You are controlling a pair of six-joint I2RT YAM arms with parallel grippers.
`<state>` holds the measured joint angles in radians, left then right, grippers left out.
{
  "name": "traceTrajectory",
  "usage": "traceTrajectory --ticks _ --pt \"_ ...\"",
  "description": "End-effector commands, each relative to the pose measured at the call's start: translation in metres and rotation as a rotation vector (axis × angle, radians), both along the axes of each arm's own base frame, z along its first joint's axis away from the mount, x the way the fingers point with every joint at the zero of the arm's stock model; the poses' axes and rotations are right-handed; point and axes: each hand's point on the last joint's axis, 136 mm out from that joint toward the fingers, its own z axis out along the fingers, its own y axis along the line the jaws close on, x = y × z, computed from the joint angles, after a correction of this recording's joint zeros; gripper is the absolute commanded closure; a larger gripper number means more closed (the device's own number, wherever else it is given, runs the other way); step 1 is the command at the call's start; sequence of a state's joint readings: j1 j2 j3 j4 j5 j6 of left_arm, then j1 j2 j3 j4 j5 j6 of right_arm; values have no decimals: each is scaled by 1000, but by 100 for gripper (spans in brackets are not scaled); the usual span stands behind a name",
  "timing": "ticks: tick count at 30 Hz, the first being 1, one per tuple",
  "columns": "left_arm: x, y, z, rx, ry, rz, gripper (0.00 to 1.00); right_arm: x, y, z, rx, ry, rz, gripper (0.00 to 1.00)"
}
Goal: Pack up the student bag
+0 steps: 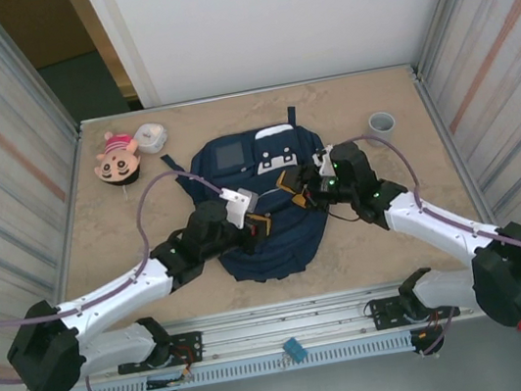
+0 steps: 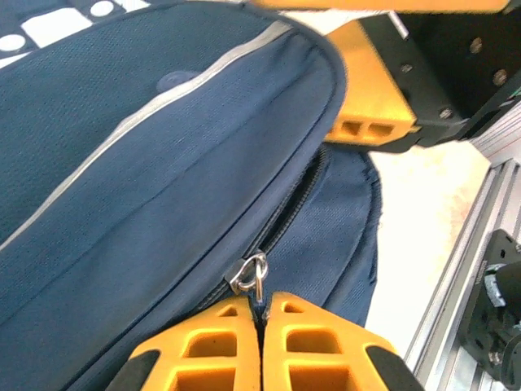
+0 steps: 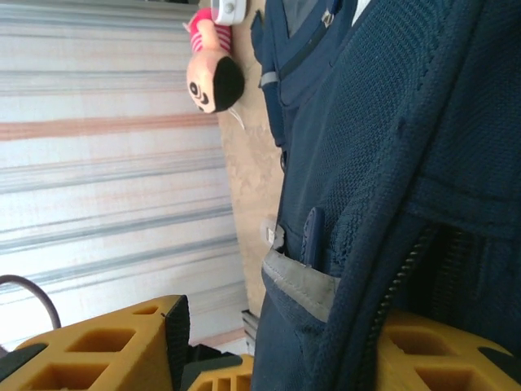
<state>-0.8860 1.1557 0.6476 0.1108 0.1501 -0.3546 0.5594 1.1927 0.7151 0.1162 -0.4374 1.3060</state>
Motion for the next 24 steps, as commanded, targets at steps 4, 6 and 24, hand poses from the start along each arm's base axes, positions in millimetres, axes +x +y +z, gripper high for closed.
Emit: traceTrajectory --ticks 4,6,24 --pt "-7 -32 57 -157 -126 -124 100 4 7 -3 1 -8 -31 62" --pt "-5 -29 52 -131 -118 -110 100 6 7 -5 -11 -8 -16 76" --pt "-6 35 -5 -14 -74 57 100 35 -66 26 -18 2 118 52"
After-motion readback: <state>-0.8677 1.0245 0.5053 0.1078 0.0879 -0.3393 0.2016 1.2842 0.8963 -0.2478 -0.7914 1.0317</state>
